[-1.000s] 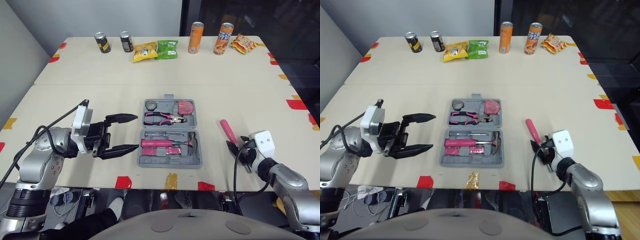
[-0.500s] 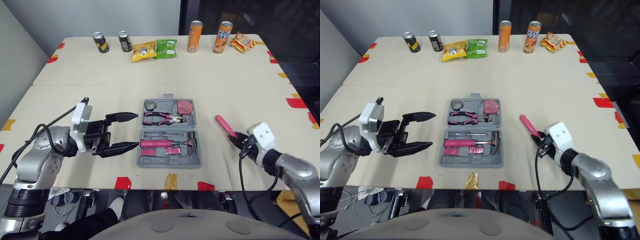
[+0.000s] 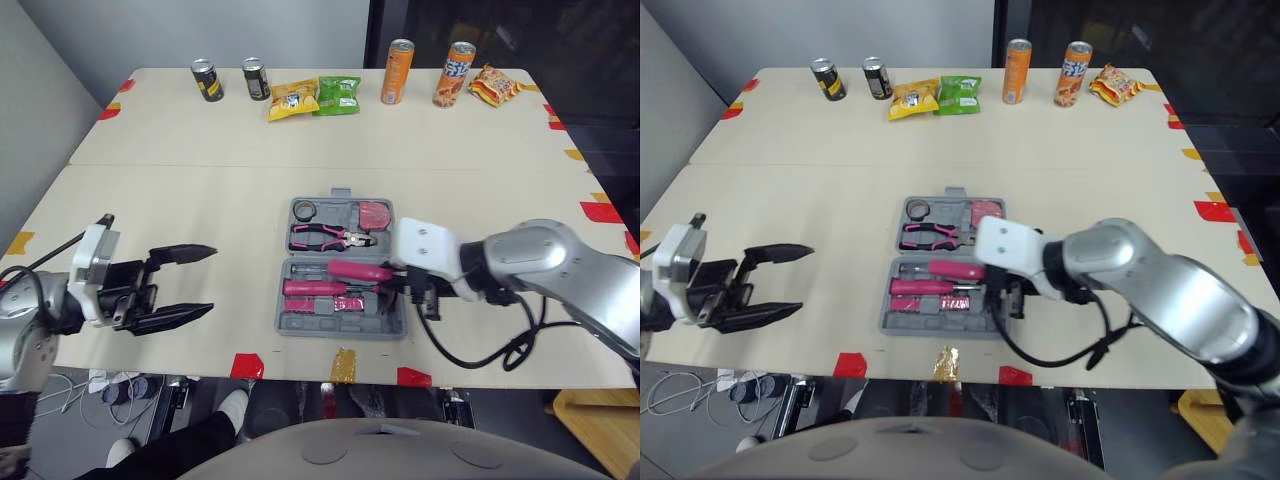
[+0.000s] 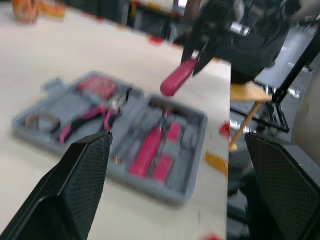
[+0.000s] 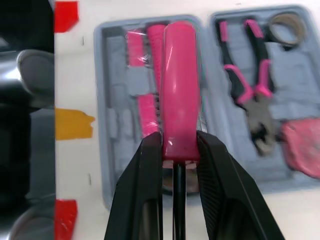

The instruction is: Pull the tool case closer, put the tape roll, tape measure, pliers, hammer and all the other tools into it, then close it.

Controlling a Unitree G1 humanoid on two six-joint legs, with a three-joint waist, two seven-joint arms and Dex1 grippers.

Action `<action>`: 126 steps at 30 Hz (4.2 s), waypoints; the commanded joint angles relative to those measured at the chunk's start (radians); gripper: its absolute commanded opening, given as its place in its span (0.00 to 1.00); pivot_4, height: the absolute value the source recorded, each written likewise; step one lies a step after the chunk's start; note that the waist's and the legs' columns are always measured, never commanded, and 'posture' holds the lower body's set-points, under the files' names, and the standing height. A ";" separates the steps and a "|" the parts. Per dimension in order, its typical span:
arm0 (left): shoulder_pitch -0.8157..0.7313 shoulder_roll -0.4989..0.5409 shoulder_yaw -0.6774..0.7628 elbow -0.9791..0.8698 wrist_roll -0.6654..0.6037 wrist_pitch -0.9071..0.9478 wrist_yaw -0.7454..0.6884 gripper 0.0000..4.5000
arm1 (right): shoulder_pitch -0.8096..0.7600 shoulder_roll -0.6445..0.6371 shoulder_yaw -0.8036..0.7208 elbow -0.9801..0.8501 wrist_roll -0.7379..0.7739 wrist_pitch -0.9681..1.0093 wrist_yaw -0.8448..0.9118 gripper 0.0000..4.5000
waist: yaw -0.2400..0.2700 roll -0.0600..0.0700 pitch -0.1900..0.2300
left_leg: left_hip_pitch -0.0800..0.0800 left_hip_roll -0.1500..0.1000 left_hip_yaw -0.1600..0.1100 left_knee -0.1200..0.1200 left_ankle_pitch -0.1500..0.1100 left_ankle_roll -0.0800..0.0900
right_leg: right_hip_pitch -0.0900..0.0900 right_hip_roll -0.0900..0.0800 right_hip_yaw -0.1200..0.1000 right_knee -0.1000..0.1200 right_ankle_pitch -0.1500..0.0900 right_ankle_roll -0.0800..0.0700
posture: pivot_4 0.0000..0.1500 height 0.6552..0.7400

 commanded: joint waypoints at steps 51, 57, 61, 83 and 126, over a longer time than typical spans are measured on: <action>0.052 0.206 -0.195 0.052 -0.150 -0.317 -0.051 1.00 | -0.059 0.393 0.472 0.296 -0.089 0.108 -0.284 0.41 | 0.002 -0.007 -0.005 | 0.002 0.000 0.000 0.001 -0.002 -0.023 | -0.004 0.002 0.003 0.011 0.004 0.008 | 1.00 1.00; 0.065 0.183 -0.183 0.038 -0.145 -0.310 -0.051 1.00 | 0.022 0.323 0.329 0.220 -0.080 -0.052 -0.226 0.54 | 0.005 -0.007 -0.005 | 0.002 0.001 0.000 0.001 -0.002 -0.023 | -0.004 0.002 0.003 0.011 0.004 0.008 | 1.00 1.00; 0.070 0.157 -0.171 0.019 -0.136 -0.295 -0.051 1.00 | 0.188 0.275 0.178 0.190 -0.059 -0.297 -0.149 0.54 | 0.015 -0.008 -0.005 | 0.001 0.001 0.000 0.002 -0.002 -0.023 | -0.004 0.002 0.004 0.010 0.005 0.009 | 1.00 1.00; 0.087 0.009 -0.090 -0.041 -0.046 -0.190 -0.043 1.00 | 0.466 0.325 0.274 0.709 -0.447 -0.874 0.010 0.01 | -0.020 -0.010 -0.013 | 0.004 0.001 0.000 0.002 -0.004 -0.014 | -0.001 0.002 0.003 0.011 -0.002 -0.004 | 1.00 1.00; 0.062 -0.220 0.060 0.105 0.136 -0.076 0.302 1.00 | 0.941 0.181 -0.775 0.796 -0.028 -1.250 0.342 0.99 | -0.005 -0.009 -0.008 | 0.002 0.001 -0.003 0.001 0.000 0.001 | 0.003 0.002 -0.001 0.002 -0.002 -0.004 | 1.00 1.00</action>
